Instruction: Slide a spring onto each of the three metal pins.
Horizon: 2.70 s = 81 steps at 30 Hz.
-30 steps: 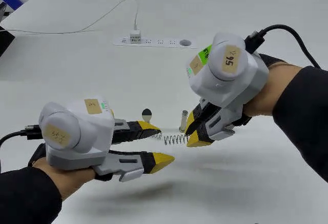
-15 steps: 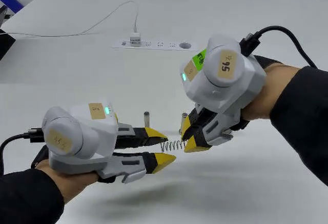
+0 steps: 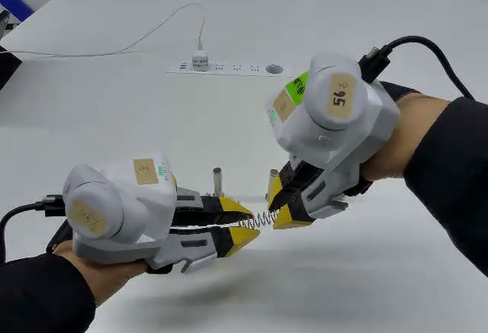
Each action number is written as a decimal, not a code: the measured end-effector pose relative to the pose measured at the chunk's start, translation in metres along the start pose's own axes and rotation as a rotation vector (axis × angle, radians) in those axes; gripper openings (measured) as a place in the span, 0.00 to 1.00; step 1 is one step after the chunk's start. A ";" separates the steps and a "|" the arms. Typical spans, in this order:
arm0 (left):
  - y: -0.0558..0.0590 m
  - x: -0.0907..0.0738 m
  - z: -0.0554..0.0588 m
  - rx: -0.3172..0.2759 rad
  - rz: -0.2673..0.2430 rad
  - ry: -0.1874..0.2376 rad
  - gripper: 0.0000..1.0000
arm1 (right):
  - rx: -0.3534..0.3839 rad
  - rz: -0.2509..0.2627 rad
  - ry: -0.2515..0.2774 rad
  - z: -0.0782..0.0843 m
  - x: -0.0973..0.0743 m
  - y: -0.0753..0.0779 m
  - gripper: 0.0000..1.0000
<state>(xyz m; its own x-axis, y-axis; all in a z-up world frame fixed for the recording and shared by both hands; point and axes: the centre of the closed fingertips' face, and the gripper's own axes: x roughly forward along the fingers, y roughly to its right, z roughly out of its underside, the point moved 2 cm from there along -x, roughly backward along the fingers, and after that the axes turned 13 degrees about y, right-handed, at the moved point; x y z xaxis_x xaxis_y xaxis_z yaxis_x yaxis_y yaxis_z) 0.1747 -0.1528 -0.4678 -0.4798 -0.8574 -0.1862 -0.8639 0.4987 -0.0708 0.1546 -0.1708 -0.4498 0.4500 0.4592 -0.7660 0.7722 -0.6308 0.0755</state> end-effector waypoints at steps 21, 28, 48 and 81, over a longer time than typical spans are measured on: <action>-0.001 0.001 0.001 -0.003 -0.006 0.000 0.12 | -0.050 0.007 0.071 -0.038 0.000 0.000 0.12; 0.000 0.002 0.001 -0.002 -0.005 0.002 0.11 | -0.044 0.010 0.079 -0.039 0.002 0.001 0.12; 0.000 0.003 -0.004 -0.002 -0.014 0.026 0.11 | 0.014 0.022 0.098 -0.028 0.004 0.003 0.15; -0.003 -0.004 0.002 -0.071 -0.052 0.030 0.30 | 0.044 0.033 0.087 -0.023 -0.001 0.008 0.12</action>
<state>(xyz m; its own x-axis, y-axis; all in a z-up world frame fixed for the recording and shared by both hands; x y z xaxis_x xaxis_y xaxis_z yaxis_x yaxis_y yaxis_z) 0.1792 -0.1506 -0.4689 -0.4371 -0.8861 -0.1541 -0.8961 0.4437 -0.0094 0.1705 -0.1614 -0.4338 0.5137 0.4893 -0.7048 0.7368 -0.6725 0.0702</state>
